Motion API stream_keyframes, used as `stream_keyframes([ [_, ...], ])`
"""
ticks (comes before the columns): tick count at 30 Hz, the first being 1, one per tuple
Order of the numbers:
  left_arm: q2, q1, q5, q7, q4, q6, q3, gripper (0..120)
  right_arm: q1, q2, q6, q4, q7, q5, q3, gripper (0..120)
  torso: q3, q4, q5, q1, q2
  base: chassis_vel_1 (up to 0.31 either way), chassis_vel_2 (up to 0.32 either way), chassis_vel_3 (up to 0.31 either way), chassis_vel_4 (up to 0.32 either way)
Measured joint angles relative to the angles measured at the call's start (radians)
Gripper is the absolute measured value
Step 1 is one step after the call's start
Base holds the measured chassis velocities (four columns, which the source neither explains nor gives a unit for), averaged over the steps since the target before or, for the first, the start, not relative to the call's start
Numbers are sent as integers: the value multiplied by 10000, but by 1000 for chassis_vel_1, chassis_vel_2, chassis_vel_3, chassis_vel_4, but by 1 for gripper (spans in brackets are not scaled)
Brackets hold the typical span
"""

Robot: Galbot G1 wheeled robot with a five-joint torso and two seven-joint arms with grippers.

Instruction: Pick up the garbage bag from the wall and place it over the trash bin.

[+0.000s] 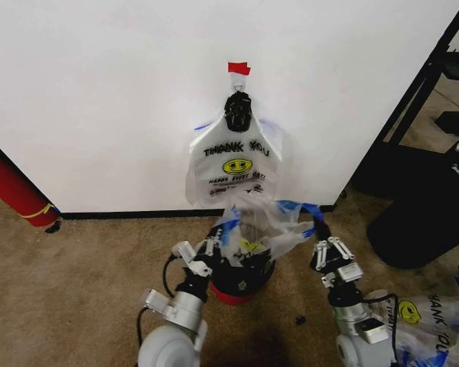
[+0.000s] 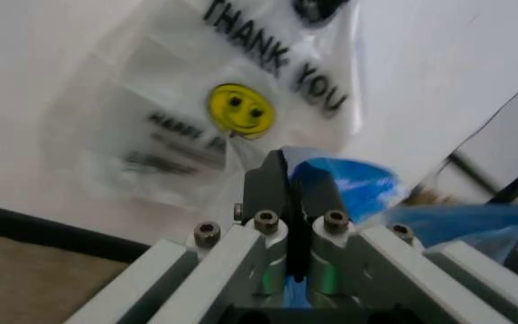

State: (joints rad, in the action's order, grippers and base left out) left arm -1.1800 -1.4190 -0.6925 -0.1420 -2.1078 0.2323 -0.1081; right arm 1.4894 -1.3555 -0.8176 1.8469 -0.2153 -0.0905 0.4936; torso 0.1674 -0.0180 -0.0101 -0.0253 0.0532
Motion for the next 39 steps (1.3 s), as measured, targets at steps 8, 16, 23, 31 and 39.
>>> stream_keyframes([
  [8,841,-310,1510,-867,-226,-283,-8,0,559,1253,42,-134,-1056,260,-67,0,0,0,0,0,0,0,0,0,0],
  [16,1717,-372,3375,-1263,-20,-597,-89,0,1176,2377,453,-567,-2486,356,208,0,0,-2,0,0,0,0,0,0,0],
  [23,2254,-806,4748,-1529,284,-901,-63,0,1437,2491,462,-517,-2906,-123,254,0,-1,0,1,1,0,0,0,0,0],
  [31,2187,-923,5567,-2052,954,-1257,-52,0,1495,2633,312,-1214,-3819,-869,465,0,-1,0,0,1,0,0,0,0,0],
  [39,2058,-895,6062,-2246,1350,-1334,-46,0,1223,2527,109,-2233,-3853,-1649,341,0,0,-1,1,1,0,0,0,0,0],
])
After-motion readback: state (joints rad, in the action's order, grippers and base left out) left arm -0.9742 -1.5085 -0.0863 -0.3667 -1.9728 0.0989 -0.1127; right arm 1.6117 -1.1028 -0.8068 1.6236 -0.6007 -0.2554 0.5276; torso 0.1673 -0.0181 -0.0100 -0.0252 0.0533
